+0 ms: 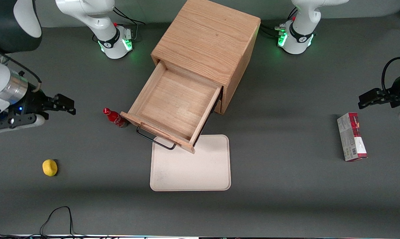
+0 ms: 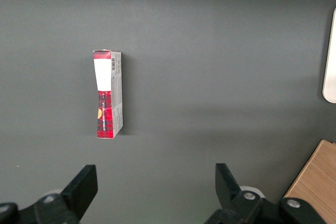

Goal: Open upper drawer

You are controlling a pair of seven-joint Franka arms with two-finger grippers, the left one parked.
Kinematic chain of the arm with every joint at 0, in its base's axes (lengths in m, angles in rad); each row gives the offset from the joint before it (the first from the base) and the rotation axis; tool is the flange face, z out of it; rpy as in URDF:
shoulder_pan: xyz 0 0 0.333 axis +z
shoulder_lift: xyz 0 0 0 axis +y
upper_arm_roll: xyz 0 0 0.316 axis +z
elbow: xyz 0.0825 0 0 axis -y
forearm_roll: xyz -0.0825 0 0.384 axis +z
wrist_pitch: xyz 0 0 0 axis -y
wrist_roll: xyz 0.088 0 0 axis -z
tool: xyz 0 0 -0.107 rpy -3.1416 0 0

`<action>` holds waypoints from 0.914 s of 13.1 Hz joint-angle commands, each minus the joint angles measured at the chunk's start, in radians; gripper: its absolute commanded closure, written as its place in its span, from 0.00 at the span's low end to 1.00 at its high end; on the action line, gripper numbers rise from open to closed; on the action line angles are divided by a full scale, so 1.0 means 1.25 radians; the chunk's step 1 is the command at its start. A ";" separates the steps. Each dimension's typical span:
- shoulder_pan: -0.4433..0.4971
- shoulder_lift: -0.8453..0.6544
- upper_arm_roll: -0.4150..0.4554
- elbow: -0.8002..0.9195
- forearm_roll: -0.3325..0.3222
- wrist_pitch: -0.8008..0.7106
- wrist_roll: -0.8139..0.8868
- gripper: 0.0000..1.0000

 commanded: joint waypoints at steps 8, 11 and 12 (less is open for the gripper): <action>0.003 -0.217 -0.022 -0.193 -0.002 0.003 0.078 0.00; 0.003 -0.197 -0.024 -0.175 -0.001 0.004 0.069 0.00; 0.003 -0.197 -0.024 -0.175 -0.001 0.004 0.077 0.00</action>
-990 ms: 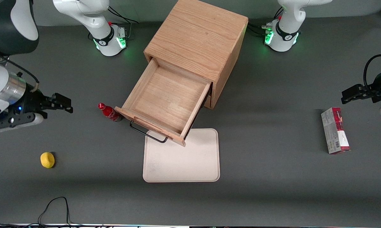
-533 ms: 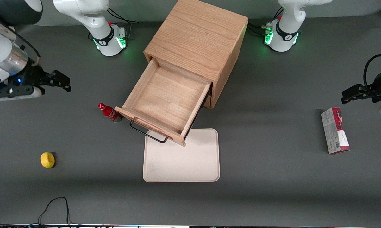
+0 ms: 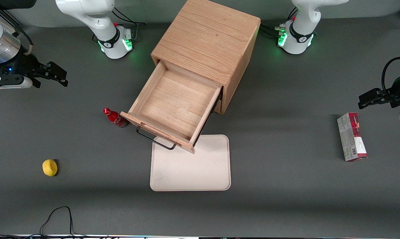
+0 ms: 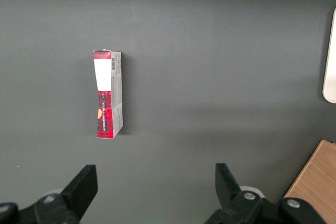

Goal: Open upper drawer

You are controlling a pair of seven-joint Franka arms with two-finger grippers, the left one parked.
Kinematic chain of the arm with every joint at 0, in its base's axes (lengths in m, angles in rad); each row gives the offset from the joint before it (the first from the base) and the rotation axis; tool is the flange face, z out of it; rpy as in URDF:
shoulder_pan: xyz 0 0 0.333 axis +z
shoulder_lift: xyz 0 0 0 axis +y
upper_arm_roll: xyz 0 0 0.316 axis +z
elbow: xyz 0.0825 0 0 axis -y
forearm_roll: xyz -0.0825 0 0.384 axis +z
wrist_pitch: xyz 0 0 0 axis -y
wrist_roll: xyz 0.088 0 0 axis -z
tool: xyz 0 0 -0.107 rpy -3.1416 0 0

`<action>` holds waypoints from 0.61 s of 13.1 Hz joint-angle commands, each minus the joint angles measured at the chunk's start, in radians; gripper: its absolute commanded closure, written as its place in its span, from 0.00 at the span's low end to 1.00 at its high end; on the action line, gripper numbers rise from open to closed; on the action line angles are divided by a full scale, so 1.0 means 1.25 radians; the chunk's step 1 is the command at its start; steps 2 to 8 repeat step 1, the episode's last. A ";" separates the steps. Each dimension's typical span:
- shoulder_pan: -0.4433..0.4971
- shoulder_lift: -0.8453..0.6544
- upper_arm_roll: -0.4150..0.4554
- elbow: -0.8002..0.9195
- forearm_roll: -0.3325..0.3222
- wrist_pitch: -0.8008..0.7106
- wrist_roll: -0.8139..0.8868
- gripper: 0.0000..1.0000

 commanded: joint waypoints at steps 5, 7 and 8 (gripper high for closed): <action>0.003 0.010 -0.002 0.006 0.004 0.000 0.018 0.00; 0.003 0.010 -0.002 0.006 0.004 0.000 0.018 0.00; 0.003 0.010 -0.002 0.006 0.004 0.000 0.018 0.00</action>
